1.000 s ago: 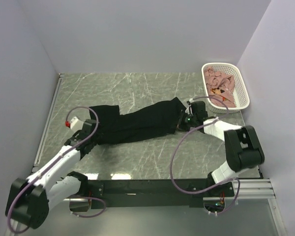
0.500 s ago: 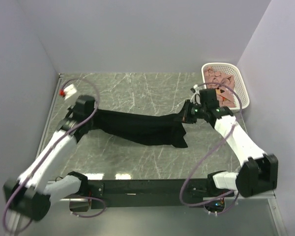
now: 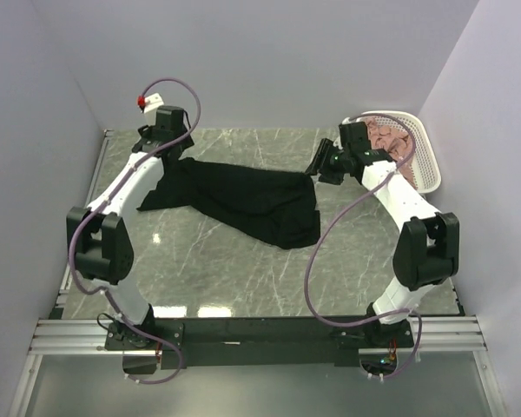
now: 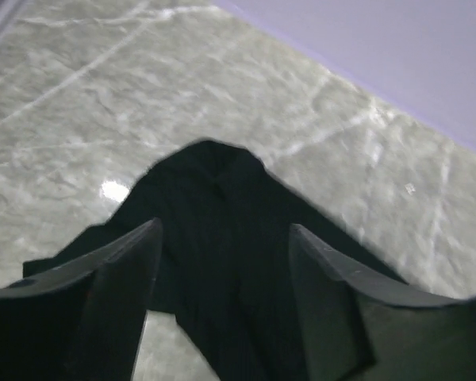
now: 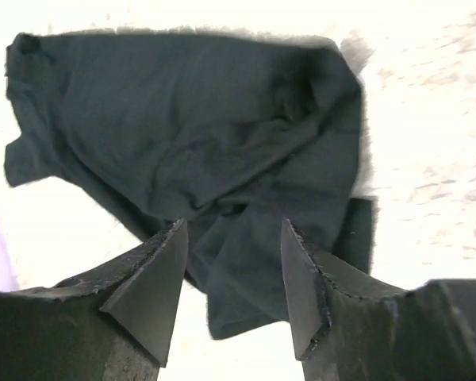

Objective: Fold and stack the t-shirts
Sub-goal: Flatten the tshirt out

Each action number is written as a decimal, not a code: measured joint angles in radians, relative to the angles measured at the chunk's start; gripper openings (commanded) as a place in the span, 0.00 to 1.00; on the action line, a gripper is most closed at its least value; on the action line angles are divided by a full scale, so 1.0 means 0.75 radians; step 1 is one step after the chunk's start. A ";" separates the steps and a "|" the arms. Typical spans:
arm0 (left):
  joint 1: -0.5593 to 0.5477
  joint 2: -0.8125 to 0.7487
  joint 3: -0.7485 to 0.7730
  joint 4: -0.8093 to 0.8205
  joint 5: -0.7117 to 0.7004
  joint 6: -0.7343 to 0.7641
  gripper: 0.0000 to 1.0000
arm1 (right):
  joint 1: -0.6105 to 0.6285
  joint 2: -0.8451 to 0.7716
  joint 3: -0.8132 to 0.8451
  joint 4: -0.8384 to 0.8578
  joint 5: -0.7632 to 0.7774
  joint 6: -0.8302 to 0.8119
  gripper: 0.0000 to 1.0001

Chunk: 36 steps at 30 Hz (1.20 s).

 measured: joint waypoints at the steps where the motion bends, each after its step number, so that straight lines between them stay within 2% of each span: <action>1: -0.001 -0.035 -0.035 0.014 0.030 -0.003 0.75 | 0.001 -0.016 -0.018 0.013 0.013 -0.004 0.58; 5: -0.004 -0.227 -0.264 0.044 0.150 -0.047 0.78 | 0.040 -0.138 -0.202 0.076 0.070 -0.060 0.58; 9: -0.010 -0.399 -0.527 0.072 0.292 -0.120 0.79 | 0.158 -0.199 -0.354 0.101 0.124 -0.109 0.59; 15: -0.055 -0.441 -0.808 0.093 0.468 -0.239 0.80 | 0.318 -0.178 -0.491 0.117 0.208 -0.131 0.66; 20: -0.132 -0.336 -0.830 0.129 0.551 -0.296 0.79 | 0.410 -0.140 -0.488 0.113 0.321 -0.124 0.71; 31: -0.174 -0.142 -0.830 0.214 0.610 -0.371 0.75 | 0.642 -0.026 -0.359 0.028 0.552 -0.053 0.71; 34: -0.186 -0.114 -0.827 0.233 0.615 -0.390 0.69 | 0.652 0.032 -0.353 0.010 0.593 -0.037 0.68; 36: -0.189 -0.105 -0.827 0.250 0.615 -0.397 0.58 | 0.652 0.071 -0.353 -0.013 0.620 -0.034 0.60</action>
